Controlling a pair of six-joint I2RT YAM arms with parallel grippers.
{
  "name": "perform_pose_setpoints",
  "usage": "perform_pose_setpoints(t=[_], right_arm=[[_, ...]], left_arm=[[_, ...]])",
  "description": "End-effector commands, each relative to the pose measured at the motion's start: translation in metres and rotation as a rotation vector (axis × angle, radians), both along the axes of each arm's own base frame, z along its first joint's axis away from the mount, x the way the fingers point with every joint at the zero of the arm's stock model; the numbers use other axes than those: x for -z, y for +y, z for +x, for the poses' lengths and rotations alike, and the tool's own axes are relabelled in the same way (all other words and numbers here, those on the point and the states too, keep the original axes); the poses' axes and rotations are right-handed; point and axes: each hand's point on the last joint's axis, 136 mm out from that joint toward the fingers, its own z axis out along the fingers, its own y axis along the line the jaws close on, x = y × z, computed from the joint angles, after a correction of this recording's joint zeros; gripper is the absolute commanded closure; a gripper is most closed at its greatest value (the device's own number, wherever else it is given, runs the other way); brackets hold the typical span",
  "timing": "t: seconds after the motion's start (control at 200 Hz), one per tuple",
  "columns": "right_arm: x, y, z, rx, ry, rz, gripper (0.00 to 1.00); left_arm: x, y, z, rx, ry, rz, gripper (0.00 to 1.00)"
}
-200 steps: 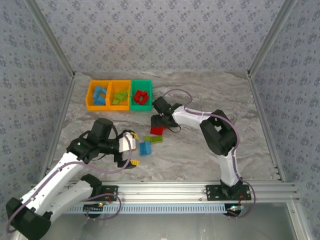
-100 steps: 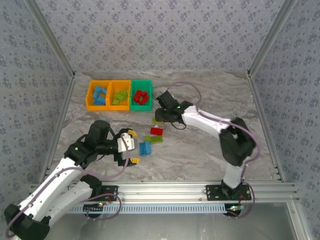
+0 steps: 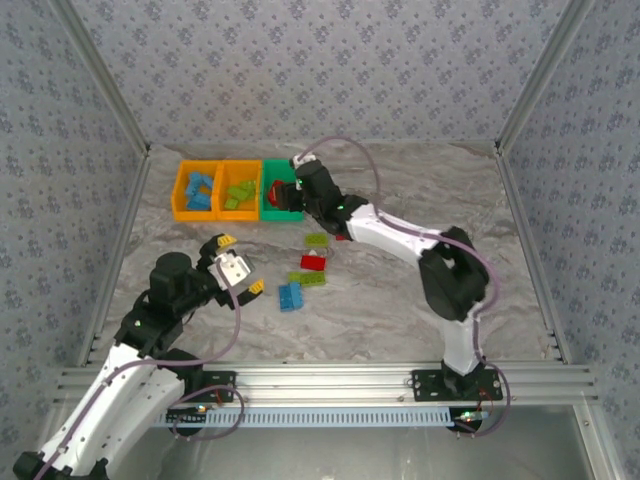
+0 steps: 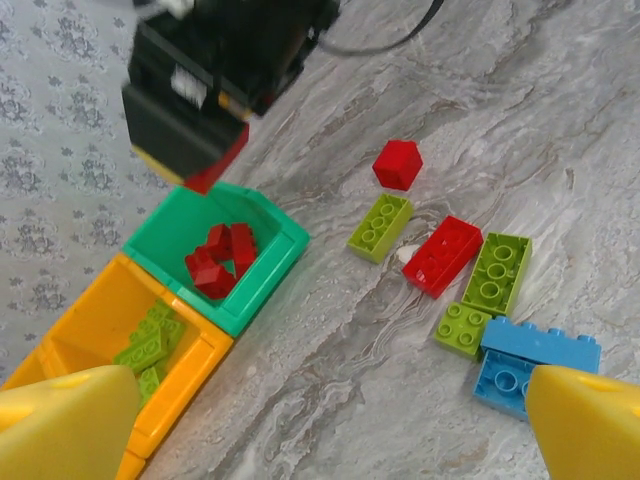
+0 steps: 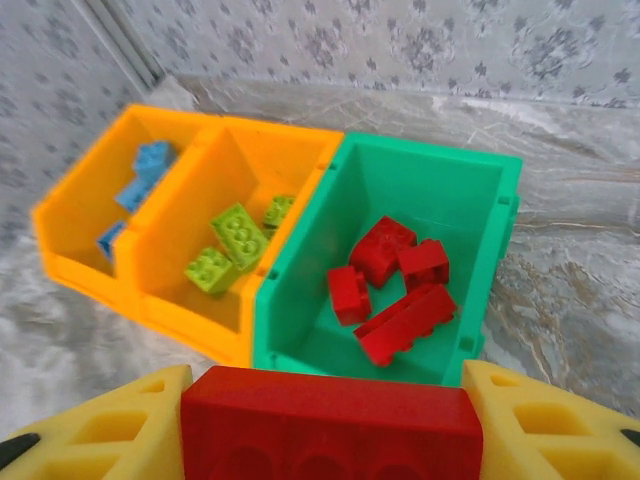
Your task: Sort the legos into containers by color
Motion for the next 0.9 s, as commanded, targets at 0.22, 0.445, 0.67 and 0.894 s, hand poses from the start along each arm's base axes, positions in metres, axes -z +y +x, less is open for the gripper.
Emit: perform_pose_setpoints(t=[0.22,0.445,0.67,0.894], right_arm=[[0.026,0.018,0.059,-0.037,0.007,-0.052,0.33],[0.006,0.011,0.056,-0.033,0.018,-0.084,0.13],[-0.039,-0.023,0.013,-0.049,0.061,-0.102,0.11],[-0.057,-0.082,-0.097,-0.168,0.207,-0.144,0.03]], left_arm=[[0.001,0.003,0.009,-0.039,0.004,0.004,0.01],[0.01,0.014,0.02,-0.127,0.058,0.041,0.01],[0.014,0.021,0.03,-0.219,0.131,0.014,0.01],[0.003,0.031,0.042,-0.522,0.476,-0.181,0.01]])
